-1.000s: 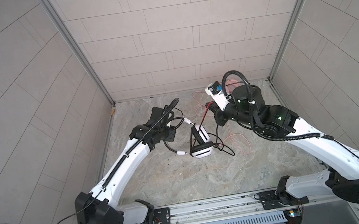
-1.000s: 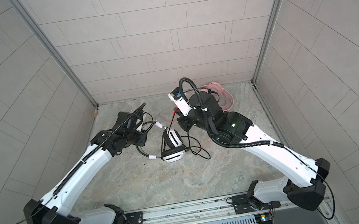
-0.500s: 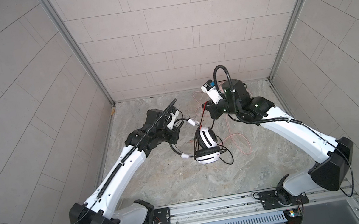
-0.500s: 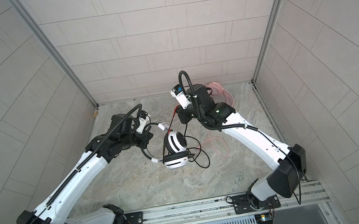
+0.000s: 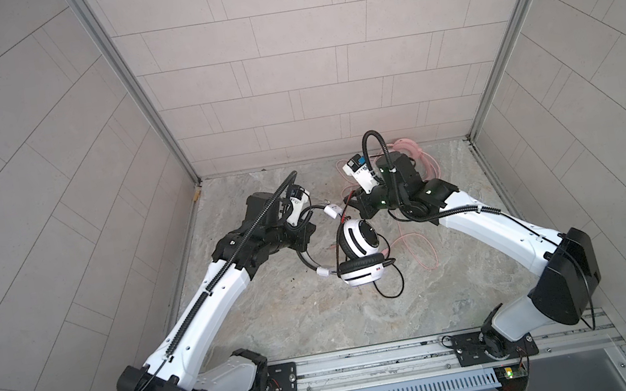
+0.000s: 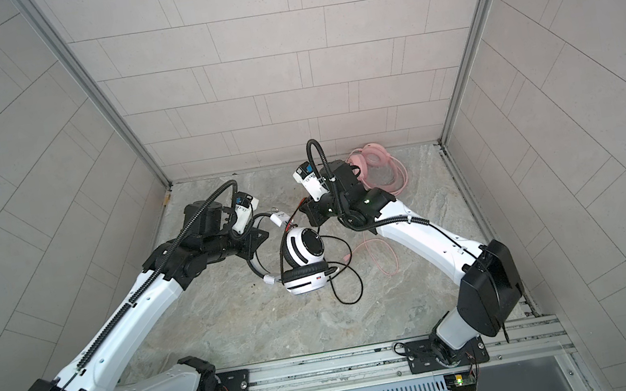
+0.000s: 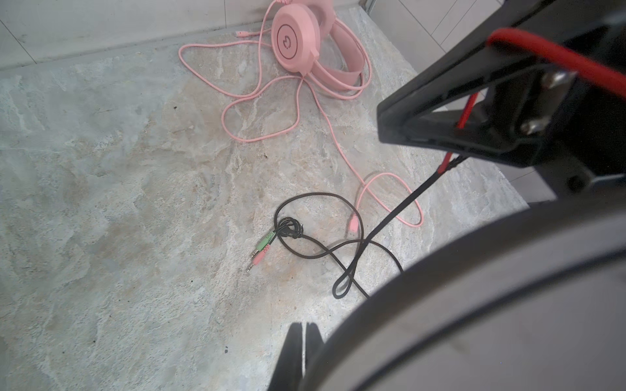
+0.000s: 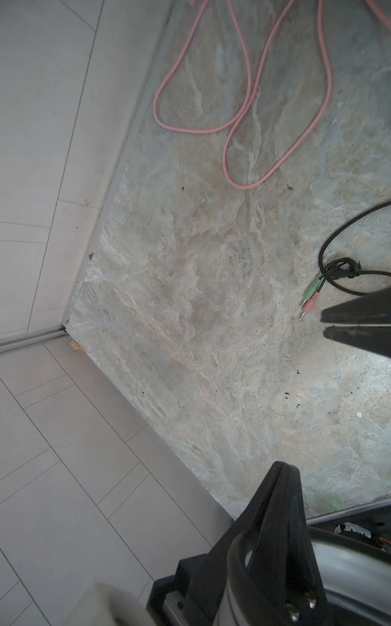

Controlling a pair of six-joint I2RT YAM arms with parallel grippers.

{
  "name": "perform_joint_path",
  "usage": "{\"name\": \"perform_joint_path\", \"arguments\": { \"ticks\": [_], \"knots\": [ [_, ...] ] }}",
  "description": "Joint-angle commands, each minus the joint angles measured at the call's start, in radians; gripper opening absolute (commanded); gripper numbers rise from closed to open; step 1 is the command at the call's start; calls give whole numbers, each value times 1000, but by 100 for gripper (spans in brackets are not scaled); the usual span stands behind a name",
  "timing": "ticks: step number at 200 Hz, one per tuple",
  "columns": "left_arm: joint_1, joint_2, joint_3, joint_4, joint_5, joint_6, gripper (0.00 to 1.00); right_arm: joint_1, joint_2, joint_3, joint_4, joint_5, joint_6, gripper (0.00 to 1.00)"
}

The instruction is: Wrap the headphones

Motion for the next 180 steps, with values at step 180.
{"name": "perform_joint_path", "arguments": {
  "ticks": [180],
  "knots": [
    [132,-71,-49,200,195,-142,0,39,319,-234,598,-257,348,31]
  ]
}}
